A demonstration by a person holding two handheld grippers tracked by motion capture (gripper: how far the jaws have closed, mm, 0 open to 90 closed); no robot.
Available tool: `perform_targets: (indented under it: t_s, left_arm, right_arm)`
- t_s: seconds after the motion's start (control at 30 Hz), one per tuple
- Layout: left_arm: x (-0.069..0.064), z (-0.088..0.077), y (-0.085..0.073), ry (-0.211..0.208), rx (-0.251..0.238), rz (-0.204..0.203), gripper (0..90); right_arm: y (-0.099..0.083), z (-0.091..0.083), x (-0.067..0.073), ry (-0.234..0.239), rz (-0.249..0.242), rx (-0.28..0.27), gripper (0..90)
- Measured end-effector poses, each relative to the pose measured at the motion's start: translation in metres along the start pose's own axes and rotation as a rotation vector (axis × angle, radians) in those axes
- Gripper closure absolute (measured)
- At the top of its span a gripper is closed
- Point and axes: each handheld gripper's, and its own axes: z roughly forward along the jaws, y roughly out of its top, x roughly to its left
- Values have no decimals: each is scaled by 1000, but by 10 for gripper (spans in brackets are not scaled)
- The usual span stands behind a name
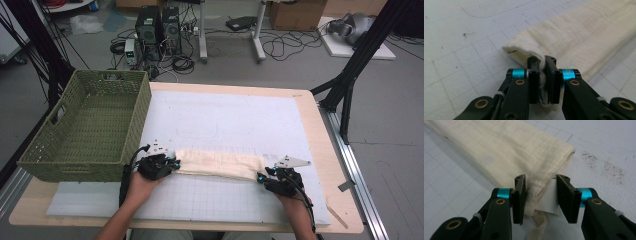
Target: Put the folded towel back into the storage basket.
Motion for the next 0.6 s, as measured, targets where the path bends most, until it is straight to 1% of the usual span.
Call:
perform_targets:
  t_s: [0.1, 0.17, 0.23, 0.27, 0.3, 0.33, 0.37, 0.4, 0.57, 0.6]
  left_arm:
    - [-1, 0, 0, 4, -5, 0, 822]
    - [-1, 1, 0, 5, -4, 2, 822]
    - [-1, 0, 0, 4, -1, 5, 822]
    - [-1, 1, 0, 5, -4, 1, 822]
    - [-1, 1, 0, 6, -6, 0, 822]
    - [-1, 0, 0, 6, -4, 2, 822]
    - [-1, 1, -1, 6, -6, 1, 822]
    - [-1, 1, -1, 7, -7, 1, 823]
    - [-1, 0, 0, 5, -7, 2, 823]
    - [-1, 0, 0, 6, -7, 8, 824]
  right_arm:
    - [-2, 0, -1, 19, 4, -6, 597]
    - [-3, 0, 0, 21, 0, -4, 610]
    - [-2, 0, 0, 33, 2, -4, 654]
    - [-2, 0, 0, 40, 6, -2, 703]
    - [-1, 0, 1, 60, 9, 6, 773]
    - [-1, 0, 3, 57, 10, 10, 784]
    - [0, 0, 4, 52, -2, 12, 789]
    - [0, 0, 5, 50, 4, 18, 792]
    - [1, -1, 6, 44, -9, 20, 795]
    - [2, -1, 5, 47, -13, 23, 796]
